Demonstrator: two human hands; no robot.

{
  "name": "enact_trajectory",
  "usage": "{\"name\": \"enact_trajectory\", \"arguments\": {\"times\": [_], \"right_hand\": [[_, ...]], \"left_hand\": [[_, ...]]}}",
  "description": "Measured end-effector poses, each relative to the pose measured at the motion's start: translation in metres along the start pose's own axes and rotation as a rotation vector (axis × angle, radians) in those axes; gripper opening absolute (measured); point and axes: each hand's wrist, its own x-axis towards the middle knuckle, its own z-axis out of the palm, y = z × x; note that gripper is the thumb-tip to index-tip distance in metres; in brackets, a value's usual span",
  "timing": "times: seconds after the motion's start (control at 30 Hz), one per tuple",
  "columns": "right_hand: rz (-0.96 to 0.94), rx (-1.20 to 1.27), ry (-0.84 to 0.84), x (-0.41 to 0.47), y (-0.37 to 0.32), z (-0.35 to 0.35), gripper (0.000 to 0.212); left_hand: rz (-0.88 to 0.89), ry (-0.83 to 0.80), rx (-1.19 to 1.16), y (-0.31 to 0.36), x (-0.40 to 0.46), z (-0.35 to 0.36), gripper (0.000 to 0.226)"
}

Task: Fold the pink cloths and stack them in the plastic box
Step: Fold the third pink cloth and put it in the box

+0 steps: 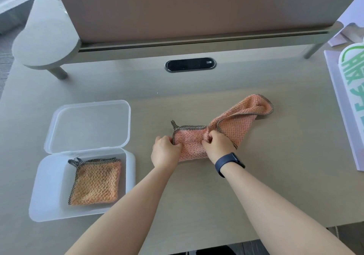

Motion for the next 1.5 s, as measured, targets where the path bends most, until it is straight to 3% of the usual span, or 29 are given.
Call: {"name": "enact_trajectory", "arguments": {"times": [0.17,0.33,0.53,0.67,0.73,0.93,1.23,1.4,1.5], "right_hand": [[-0.032,0.013,-0.007,-0.003,-0.004,-0.003,0.035],[-0.087,0.126,0.062,-0.014,-0.011,-0.01,0.033],[-0.137,0.334,0.142,-0.034,-0.024,-0.024,0.029],[-0.235,0.428,0.148,-0.047,-0.048,-0.031,0.031],[-0.284,0.435,0.107,-0.055,-0.067,-0.029,0.03],[-0.411,0.33,-0.018,-0.09,-0.137,0.001,0.034],[-0.535,0.011,-0.224,-0.131,-0.203,0.053,0.02],[-0.607,-0.226,-0.16,-0.138,-0.219,0.071,0.004],[-0.632,-0.361,-0.122,-0.142,-0.224,0.079,0.008]], "left_hand": [[0.032,-0.008,-0.006,0.001,-0.001,0.0,0.03],[0.026,-0.026,-0.11,-0.003,-0.003,-0.008,0.031],[0.019,-0.048,-0.546,-0.004,-0.019,-0.036,0.019],[0.11,-0.013,-0.765,-0.02,-0.032,-0.08,0.037],[0.144,0.016,-0.812,-0.037,-0.035,-0.105,0.034],[0.083,0.173,-0.695,-0.107,-0.039,-0.165,0.023],[-0.022,0.313,-0.337,-0.192,-0.038,-0.198,0.021],[-0.057,0.289,-0.213,-0.204,-0.036,-0.195,0.018],[-0.074,0.26,-0.157,-0.207,-0.034,-0.191,0.019]]}}
